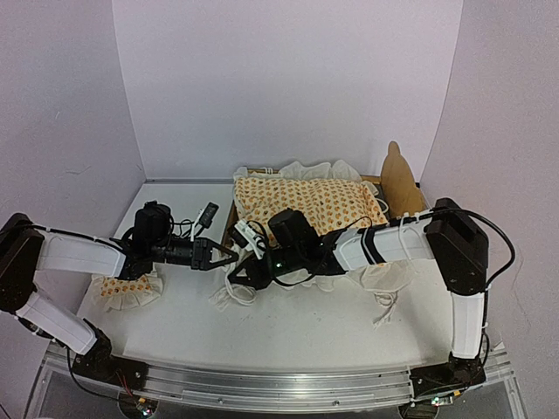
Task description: Set up the pet bed
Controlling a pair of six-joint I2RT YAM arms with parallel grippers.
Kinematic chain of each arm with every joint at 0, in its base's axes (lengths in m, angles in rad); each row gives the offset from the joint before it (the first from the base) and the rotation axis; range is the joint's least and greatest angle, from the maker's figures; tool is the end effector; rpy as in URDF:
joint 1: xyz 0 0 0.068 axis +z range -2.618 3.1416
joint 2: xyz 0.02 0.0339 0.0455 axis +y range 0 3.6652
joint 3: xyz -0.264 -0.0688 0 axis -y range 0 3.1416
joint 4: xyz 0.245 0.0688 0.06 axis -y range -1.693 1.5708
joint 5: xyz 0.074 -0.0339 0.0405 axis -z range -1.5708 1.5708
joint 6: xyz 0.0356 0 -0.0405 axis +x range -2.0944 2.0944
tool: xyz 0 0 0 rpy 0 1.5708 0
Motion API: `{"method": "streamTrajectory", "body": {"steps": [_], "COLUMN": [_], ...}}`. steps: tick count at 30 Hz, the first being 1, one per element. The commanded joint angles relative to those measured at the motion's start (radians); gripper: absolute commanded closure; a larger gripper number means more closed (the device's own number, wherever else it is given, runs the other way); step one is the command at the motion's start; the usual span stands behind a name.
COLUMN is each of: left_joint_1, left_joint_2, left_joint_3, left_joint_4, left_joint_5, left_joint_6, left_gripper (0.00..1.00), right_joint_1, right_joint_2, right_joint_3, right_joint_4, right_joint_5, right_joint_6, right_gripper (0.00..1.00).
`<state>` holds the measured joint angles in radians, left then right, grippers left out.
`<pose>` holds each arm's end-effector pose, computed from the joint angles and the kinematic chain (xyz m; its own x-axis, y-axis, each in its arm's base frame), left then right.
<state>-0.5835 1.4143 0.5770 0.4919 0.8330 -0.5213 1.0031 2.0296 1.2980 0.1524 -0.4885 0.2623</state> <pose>0.2188 -0.1760 0.1993 -0.7190 0.0732 -0.6912 0.6845 0.2470 -0.6858 0.2266 0.3863 0.1735 -0.5321 -0.4085 -0.7417 -0.8467 0.2584 0.4651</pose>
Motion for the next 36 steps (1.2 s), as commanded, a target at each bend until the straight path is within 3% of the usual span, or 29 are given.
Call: {"method": "streamTrajectory", "body": {"steps": [1,4,10,16,18,20,23,25,31,36], "left_joint_1": [0.002,0.002,0.004,0.005,0.007,0.016,0.034,0.034,0.033,0.019], "left_joint_2": [-0.054,-0.065,-0.080,-0.095,-0.103,-0.113,-0.142,-0.166,-0.196,-0.190], "left_joint_3": [0.058,0.065,0.080,0.095,0.101,0.107,0.101,0.086,0.019,-0.036], "left_joint_4": [-0.006,-0.021,-0.052,-0.076,-0.100,-0.144,-0.173,-0.173,-0.124,-0.006], "left_joint_5": [0.011,0.005,0.002,0.000,-0.018,-0.072,-0.148,-0.162,-0.066,0.007], "left_joint_6": [0.026,0.035,0.049,0.063,0.078,0.100,0.105,0.105,0.106,0.046], "left_gripper": [1.00,1.00,1.00,1.00,1.00,0.87,0.55,0.44,0.40,0.47], "right_joint_1": [-0.009,-0.013,-0.017,-0.021,-0.023,-0.028,-0.055,-0.080,-0.126,-0.134], "right_joint_2": [0.002,0.008,0.021,0.034,0.023,-0.004,-0.058,-0.083,-0.103,-0.122], "right_joint_3": [-0.007,-0.010,-0.005,0.009,0.005,-0.003,-0.027,-0.023,0.002,0.002], "right_joint_4": [0.083,0.099,0.123,0.146,0.150,0.151,0.171,0.180,0.225,0.257], "right_joint_5": [-0.021,-0.021,-0.035,-0.057,-0.042,-0.022,0.019,0.016,-0.052,-0.081], "right_joint_6": [0.021,0.032,0.051,0.072,0.089,0.120,0.237,0.336,0.503,0.558], "right_gripper": [0.87,0.79,0.78,1.00,1.00,1.00,1.00,1.00,1.00,1.00]}}
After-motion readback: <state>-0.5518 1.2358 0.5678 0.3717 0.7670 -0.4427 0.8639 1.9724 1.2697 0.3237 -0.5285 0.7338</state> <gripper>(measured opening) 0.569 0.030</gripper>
